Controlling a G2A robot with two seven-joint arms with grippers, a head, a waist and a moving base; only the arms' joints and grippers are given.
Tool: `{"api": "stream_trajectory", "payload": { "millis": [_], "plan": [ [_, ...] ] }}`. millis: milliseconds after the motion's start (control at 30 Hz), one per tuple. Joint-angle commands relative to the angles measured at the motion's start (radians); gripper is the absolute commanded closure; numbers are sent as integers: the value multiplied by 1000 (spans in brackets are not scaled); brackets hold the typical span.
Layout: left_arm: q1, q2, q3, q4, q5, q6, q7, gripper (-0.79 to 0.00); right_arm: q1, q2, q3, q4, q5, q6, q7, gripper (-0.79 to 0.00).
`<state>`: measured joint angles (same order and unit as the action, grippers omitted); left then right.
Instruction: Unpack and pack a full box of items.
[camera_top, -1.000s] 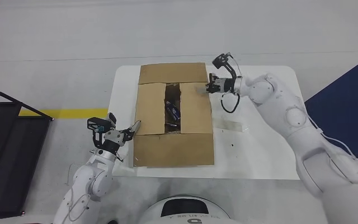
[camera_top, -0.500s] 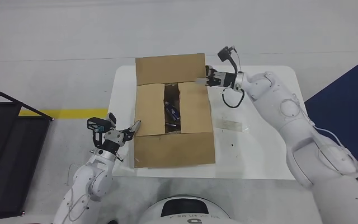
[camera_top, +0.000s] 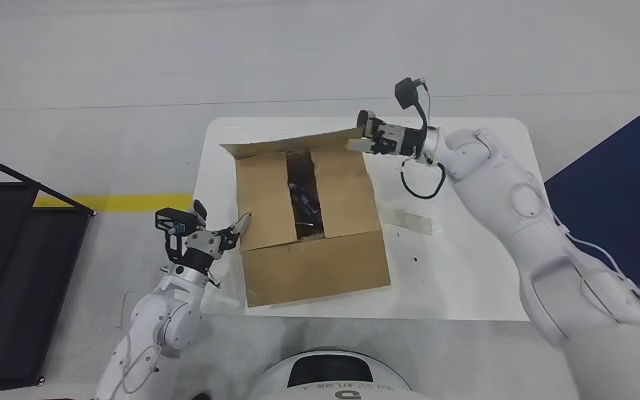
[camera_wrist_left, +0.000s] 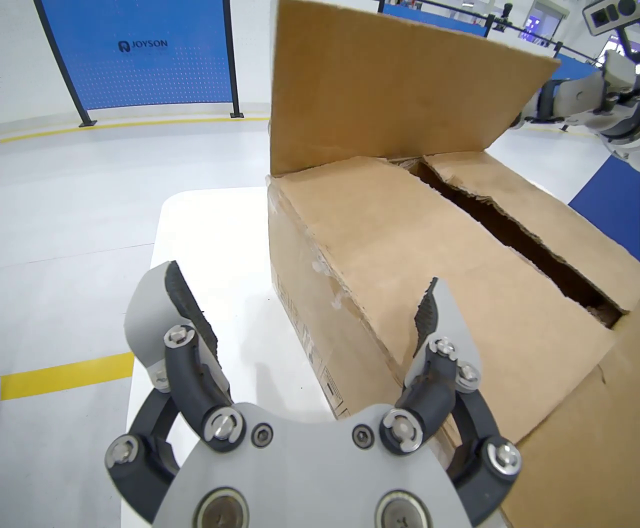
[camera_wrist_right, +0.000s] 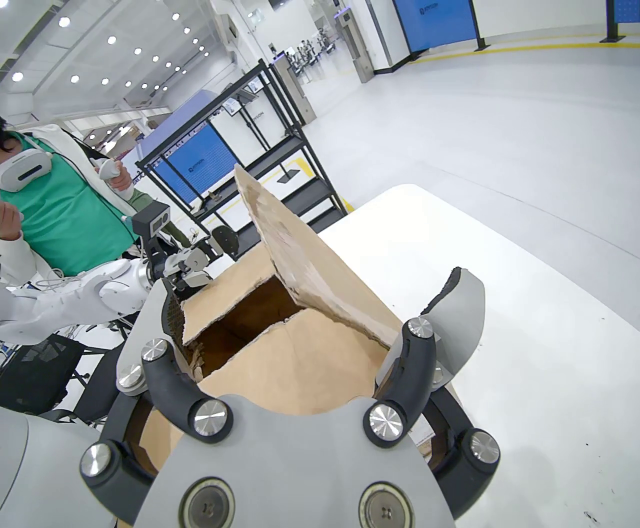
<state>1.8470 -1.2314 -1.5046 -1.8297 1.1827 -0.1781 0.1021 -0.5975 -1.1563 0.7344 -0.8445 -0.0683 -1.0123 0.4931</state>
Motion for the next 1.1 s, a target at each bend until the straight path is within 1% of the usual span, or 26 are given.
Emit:
{"api": "stream_trajectory", "payload": {
  "millis": [0,167,233,300,400,500,567,633,733,800,967,1067],
  "plan": [
    [1,0,0,-1,0,0,1,-785,-14,14,16,-36,8,0,17,-785],
    [3,0,-3,-3,-2,0,-2,-785,-34,43,28,-113,-44,0,76,-785],
    [6,2,-8,0,-1,-7,-9,-785,-32,49,10,-122,-55,0,128,-785],
    [9,4,-26,5,0,-17,-11,-785,-20,52,-9,-118,-64,0,170,-785],
    [20,9,-68,13,-23,-49,-8,-785,-7,51,-37,-122,-77,0,187,-785],
    [35,15,-113,17,-73,-126,-6,-785,4,51,-57,-119,-92,0,178,-785],
    [49,22,-142,15,-75,-202,-7,-785,10,51,-68,-115,-100,0,165,-785],
    [65,29,-174,16,-36,-266,2,-785,16,52,-77,-110,-104,0,152,-785],
    [86,36,-209,34,-9,-322,30,-785,23,54,-91,-102,-105,0,135,-785],
    [96,43,-227,46,44,-371,40,-785,28,56,-101,-99,-108,0,128,-785],
    [128,54,-250,65,151,-458,96,-785,35,58,-128,-96,-108,0,113,-785],
    [134,60,-234,57,217,-506,108,-785,41,59,-145,-94,-109,0,107,-785]
  ]
}}
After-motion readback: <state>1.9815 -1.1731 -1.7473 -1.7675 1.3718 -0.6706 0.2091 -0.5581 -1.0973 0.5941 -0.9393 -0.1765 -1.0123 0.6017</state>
